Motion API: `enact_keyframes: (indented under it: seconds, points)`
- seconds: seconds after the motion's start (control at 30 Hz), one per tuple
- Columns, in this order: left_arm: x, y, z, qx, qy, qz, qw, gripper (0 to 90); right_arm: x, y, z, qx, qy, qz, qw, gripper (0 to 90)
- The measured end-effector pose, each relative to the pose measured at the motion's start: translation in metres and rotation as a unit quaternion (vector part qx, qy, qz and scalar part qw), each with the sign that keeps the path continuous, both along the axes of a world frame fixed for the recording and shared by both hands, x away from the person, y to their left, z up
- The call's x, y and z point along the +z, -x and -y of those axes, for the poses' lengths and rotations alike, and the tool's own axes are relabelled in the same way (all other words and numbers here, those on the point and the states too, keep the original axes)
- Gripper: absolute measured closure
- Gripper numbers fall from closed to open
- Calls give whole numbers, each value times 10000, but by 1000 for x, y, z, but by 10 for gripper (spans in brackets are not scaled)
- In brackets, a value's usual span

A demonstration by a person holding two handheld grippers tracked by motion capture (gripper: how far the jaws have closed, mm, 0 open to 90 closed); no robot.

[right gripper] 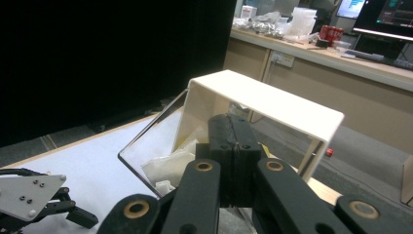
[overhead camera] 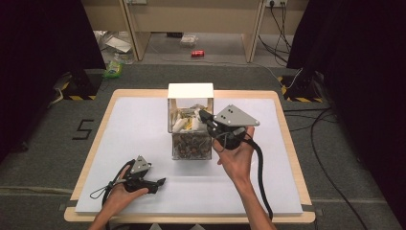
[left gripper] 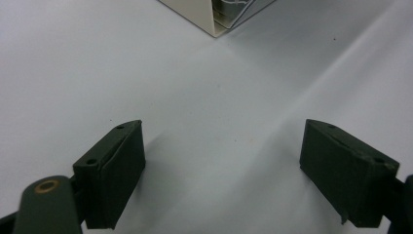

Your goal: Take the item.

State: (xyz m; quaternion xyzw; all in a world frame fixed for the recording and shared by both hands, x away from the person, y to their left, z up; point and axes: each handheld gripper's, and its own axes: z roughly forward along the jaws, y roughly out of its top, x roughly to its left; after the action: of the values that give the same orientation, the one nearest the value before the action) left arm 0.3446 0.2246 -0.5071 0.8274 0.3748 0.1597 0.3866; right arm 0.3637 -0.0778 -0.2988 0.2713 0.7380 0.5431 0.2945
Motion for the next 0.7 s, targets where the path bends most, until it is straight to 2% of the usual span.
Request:
enact_keyframes:
  seconds: [0.33,0.7]
  points:
    - [0,0,0,1,0,-1,10000,157,5,13,26,-171,-24,89,9998,900]
    - [0,0,0,1,-1,-1,10000,157,-10,20,64,-443,-123,7,9989,900]
